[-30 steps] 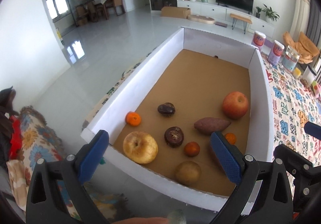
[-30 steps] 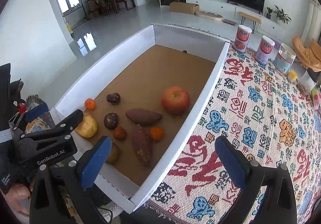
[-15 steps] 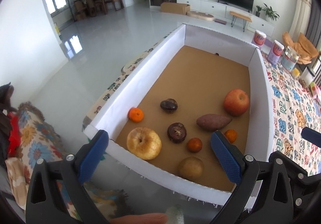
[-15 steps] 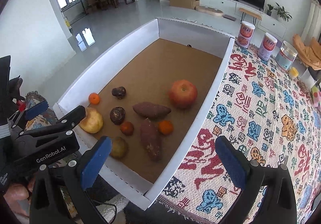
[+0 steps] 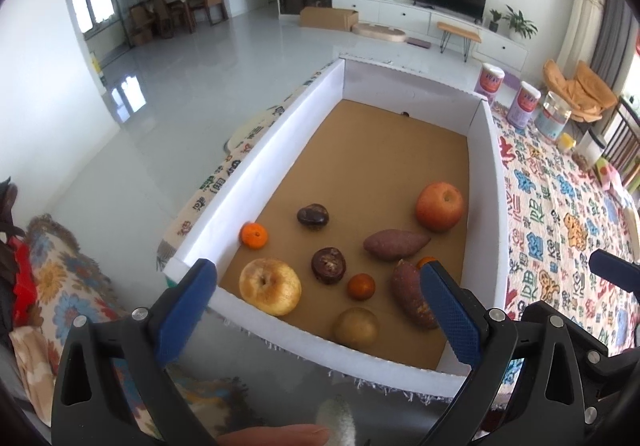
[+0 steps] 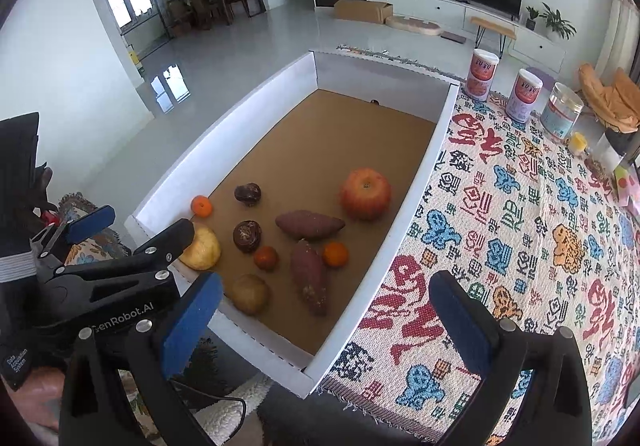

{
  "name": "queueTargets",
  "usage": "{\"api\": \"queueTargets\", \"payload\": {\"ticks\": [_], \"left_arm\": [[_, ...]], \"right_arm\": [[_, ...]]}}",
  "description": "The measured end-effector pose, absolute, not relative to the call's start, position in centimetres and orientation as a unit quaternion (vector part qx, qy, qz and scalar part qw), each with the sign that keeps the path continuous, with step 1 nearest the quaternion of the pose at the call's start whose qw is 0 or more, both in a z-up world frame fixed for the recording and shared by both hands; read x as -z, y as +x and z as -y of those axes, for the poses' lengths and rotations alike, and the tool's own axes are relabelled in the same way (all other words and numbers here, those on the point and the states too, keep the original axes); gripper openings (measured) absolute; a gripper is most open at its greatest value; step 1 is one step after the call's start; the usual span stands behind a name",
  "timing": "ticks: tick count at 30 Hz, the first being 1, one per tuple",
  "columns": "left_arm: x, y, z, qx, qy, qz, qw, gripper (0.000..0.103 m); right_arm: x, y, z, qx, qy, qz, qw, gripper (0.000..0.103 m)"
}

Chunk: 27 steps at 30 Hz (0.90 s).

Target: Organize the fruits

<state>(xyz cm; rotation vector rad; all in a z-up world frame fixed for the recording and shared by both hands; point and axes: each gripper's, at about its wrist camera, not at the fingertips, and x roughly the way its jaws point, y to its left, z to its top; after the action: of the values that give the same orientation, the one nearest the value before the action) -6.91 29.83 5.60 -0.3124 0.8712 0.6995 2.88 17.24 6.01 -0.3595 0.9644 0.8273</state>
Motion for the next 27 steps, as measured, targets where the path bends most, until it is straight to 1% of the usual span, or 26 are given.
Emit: {"api": "queueTargets", "payload": {"ticks": [6, 12, 21, 27], "left_arm": [[-7.2, -7.5, -29.5, -0.338, -0.126, -0.399, 0.843, 0.102], [-6.9, -7.5, -29.9, -0.345, -0.139, -0.405, 0.835, 0.102], [-6.8, -7.3, -30.0, -0.357, -0.131, -0.404, 0.832, 0.102], [-6.3, -7.3, -30.1, -0.362, -0.132, -0.408, 0.828, 0.102]], "right_arm": [[-7.3, 2.1, -17.0, -0.388, -0.168, -0.438, 0.793, 0.102], [-8.0, 1.7, -16.7, -0.375, -0.182, -0.418, 0.807, 0.102], [-7.8, 2.0, -17.1, -0.372, -0.189, -0.42, 0.806, 0.102], [-7.6, 2.0, -17.5, -0.349, -0.218, -0.408, 0.815, 0.102]]}}
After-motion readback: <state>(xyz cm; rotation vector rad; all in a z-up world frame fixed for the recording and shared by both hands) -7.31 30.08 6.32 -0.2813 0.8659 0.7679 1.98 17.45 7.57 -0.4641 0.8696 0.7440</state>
